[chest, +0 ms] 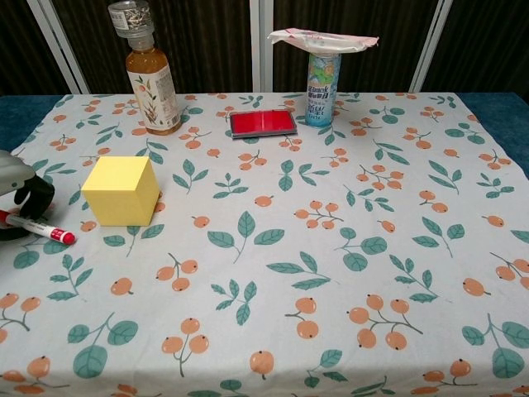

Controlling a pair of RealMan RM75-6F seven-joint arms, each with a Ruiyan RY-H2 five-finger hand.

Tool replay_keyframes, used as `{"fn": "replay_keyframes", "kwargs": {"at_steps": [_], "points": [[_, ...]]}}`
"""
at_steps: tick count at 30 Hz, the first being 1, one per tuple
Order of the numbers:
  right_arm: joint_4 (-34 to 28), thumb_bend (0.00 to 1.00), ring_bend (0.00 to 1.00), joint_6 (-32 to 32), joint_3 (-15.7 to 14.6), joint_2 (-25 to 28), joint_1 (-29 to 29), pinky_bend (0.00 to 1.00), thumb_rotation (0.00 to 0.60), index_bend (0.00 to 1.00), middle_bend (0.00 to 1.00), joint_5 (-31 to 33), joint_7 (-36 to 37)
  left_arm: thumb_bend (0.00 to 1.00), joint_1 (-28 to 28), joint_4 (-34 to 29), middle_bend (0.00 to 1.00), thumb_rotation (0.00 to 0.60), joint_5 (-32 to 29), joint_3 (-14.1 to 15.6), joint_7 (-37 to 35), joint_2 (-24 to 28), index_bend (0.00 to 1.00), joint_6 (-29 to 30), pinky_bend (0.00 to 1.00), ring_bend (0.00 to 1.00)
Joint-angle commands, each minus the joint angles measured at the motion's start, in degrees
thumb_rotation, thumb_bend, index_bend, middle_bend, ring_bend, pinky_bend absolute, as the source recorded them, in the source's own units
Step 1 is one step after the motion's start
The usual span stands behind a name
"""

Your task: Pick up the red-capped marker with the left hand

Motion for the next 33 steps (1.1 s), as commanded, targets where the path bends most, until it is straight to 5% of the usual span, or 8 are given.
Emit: {"fn": "replay_keyframes", "kwargs": {"at_steps": [1, 13, 33], "points": [[-0.1, 0.20, 0.00, 0.0, 0.0, 0.0, 0.0, 0.00, 0.600, 0.00, 0.02, 0.0, -0.1, 0.46, 1.1, 0.0, 0.72, 0.600, 0.4, 0.2, -3.2, 0.6, 0.70, 1.9, 0.67, 0.53], [-0.6, 0.20, 0.00, 0.1, 0.1, 0.1, 0.1, 0.00, 0.600, 0.00, 0.02, -0.3, -0.6, 0.48, 5.2, -0.1, 0.73, 0.600, -3.9, -1.6, -6.5, 2.0, 0.71, 5.2, 0.69, 0.54], [-0.5, 0.20, 0.00, 0.7, -0.1, 0.3, -0.4, 0.00, 0.600, 0.00, 0.02, -0.2, -0.4, 0.48, 1.0, 2.2, 0.73, 0.600, -2.7, -3.1, -4.6, -0.1, 0.72, 1.5, 0.68, 0.54]]}}
